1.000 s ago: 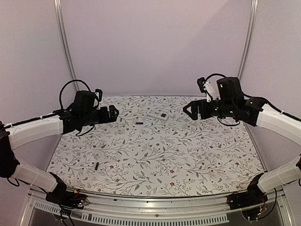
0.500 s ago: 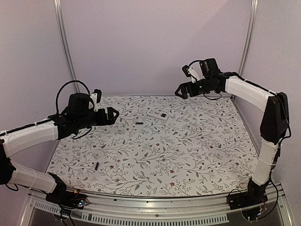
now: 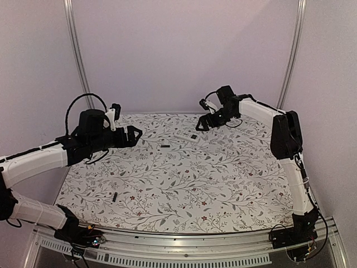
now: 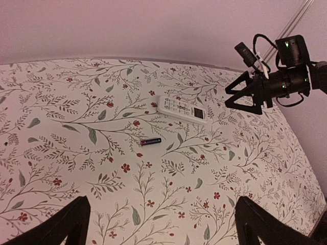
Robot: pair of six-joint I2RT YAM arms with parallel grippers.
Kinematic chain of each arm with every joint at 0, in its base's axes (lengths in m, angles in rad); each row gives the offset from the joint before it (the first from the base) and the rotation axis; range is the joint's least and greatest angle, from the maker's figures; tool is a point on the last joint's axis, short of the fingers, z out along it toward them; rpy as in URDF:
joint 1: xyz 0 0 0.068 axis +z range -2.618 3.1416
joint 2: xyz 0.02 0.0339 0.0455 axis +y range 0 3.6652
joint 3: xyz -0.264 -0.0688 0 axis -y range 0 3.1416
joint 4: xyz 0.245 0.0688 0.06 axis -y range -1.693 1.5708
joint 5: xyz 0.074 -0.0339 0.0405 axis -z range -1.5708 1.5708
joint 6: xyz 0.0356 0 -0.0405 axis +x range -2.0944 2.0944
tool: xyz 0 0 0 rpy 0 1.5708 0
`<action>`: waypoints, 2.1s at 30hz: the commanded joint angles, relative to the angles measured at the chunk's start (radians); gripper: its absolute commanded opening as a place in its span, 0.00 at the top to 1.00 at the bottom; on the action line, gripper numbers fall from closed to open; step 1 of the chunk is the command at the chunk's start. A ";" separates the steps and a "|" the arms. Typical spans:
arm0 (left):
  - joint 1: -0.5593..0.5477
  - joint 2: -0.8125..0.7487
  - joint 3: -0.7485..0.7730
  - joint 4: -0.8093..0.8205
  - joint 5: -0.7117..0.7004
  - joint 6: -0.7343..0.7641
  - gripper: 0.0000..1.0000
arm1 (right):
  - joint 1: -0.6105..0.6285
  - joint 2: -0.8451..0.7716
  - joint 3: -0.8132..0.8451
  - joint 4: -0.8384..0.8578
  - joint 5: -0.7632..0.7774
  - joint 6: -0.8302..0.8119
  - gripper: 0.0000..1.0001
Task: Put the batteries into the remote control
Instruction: Pick up the remote control without the battery cover from the center of the board.
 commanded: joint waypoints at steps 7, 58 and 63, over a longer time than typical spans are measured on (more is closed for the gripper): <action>-0.003 -0.006 -0.011 0.008 0.001 0.026 0.00 | 0.023 0.230 0.304 -0.136 -0.046 0.032 0.01; 0.005 -0.079 -0.030 -0.009 -0.018 0.032 0.00 | 0.173 0.218 0.226 -0.198 0.302 -0.068 0.60; -0.001 -0.062 -0.029 -0.004 0.002 0.037 0.00 | 0.173 0.059 -0.003 -0.151 0.291 -0.059 0.67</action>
